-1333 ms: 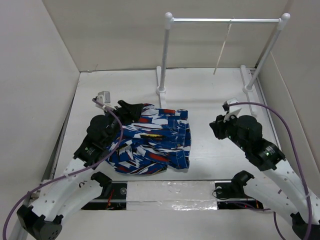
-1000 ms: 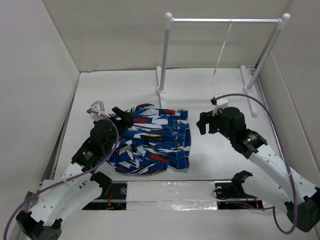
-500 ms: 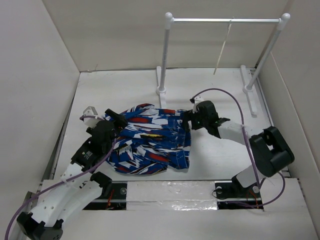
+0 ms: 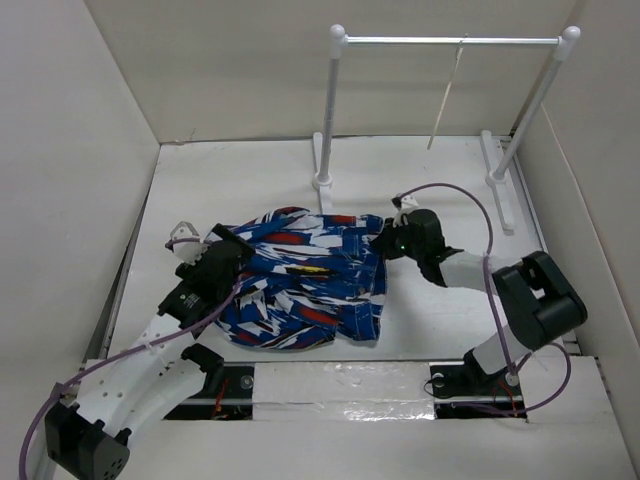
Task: Place the trousers on the hanger
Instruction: Flatten out the trousers at the center of the board.
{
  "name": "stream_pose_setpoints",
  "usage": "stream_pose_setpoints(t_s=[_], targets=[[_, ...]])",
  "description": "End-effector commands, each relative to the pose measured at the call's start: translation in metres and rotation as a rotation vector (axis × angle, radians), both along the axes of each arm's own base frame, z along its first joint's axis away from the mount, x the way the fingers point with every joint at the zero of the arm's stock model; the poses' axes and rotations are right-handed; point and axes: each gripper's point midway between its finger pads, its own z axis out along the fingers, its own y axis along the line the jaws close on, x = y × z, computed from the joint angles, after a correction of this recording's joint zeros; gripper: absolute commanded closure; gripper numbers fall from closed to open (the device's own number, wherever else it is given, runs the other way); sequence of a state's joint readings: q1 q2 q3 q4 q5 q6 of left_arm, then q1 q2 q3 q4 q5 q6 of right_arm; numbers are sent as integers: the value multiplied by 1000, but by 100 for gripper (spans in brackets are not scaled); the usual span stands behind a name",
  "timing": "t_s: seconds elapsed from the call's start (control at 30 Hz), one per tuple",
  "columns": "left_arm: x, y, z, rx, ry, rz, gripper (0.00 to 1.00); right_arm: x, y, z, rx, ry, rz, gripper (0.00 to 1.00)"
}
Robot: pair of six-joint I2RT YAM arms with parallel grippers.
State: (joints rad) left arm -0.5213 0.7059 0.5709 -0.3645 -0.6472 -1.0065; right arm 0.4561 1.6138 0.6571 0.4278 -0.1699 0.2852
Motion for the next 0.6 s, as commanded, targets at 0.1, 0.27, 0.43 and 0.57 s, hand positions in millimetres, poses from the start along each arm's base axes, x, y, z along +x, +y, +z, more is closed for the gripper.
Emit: stream_pose_setpoints(t_s=[0.1, 0.27, 0.43, 0.57], targets=[[20, -4, 16, -31, -54, 46, 4, 9, -45, 102, 75, -236, -174, 100], [30, -18, 0, -47, -8, 17, 3, -19, -88, 144, 50, -326, -315, 100], [41, -15, -18, -71, 33, 41, 1, -39, -105, 147, -13, -301, -341, 100], [54, -16, -31, -180, 2, 2, 1, -58, -124, 142, -54, -295, -366, 100]])
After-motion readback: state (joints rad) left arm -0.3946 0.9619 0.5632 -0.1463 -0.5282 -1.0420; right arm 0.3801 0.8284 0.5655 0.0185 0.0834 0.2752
